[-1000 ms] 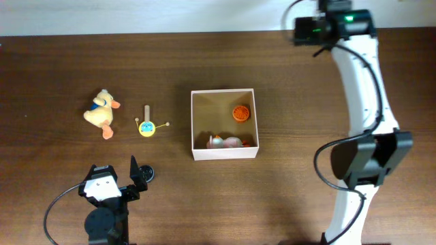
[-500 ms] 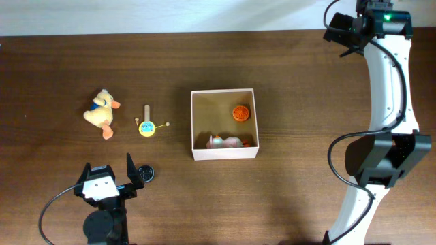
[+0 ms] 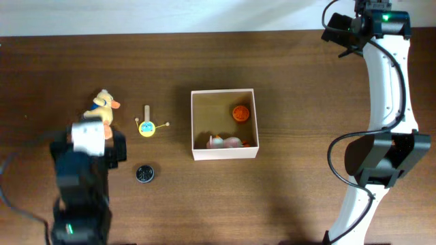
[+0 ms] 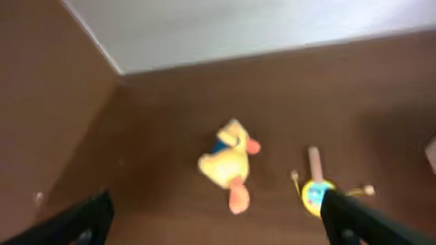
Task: Pack container
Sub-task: 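Move the left gripper down toward the black round object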
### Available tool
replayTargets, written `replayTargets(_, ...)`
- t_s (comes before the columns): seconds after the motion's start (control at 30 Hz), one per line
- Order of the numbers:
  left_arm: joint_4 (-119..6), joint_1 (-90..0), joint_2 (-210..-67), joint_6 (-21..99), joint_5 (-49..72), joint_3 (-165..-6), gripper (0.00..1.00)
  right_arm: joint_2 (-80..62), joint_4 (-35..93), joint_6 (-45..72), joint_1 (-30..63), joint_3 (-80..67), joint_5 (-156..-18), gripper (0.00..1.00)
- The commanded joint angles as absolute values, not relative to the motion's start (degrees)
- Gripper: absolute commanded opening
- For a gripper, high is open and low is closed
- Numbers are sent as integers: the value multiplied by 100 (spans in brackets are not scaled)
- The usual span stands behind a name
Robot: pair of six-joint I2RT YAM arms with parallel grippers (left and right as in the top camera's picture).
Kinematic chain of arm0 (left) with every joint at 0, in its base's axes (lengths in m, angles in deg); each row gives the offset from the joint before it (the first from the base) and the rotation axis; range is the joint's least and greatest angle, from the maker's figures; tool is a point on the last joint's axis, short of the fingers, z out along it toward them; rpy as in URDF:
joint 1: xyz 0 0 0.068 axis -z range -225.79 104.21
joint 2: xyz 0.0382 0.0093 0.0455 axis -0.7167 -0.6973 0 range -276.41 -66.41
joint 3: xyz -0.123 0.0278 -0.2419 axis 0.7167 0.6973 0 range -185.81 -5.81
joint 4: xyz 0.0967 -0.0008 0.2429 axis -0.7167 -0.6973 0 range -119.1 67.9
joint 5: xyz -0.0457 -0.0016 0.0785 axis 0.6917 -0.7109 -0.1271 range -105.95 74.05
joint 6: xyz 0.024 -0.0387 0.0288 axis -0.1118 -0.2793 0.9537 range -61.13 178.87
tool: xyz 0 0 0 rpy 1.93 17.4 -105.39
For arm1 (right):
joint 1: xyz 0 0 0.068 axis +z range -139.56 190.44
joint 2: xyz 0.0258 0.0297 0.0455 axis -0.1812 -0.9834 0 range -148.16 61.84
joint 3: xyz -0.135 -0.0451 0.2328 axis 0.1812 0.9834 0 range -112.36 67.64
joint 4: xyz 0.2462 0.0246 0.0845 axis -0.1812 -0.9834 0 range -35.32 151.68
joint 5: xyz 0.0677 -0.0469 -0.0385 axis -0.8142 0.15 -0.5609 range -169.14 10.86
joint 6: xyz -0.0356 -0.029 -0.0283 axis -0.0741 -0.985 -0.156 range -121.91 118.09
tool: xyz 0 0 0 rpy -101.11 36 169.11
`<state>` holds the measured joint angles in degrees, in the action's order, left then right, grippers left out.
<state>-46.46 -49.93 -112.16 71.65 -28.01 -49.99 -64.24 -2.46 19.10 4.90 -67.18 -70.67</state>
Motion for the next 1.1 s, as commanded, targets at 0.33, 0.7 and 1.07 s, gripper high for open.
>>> replayTargets(0.33, -8193, -4969, -13883, 6846, 806, -6971, 99, -6522, -239, 1980, 516, -6725, -7080, 99)
replayTargets(0.7, -8434, -4969, -14772, 6293, 1483, -6971, 99, -6522, -239, 1980, 516, -6725, -7080, 99)
replayTargets(1.07, -8484, -4969, -15496, 4627, -1212, -6962, 99, -6522, -239, 1980, 516, -6725, -7082, 99)
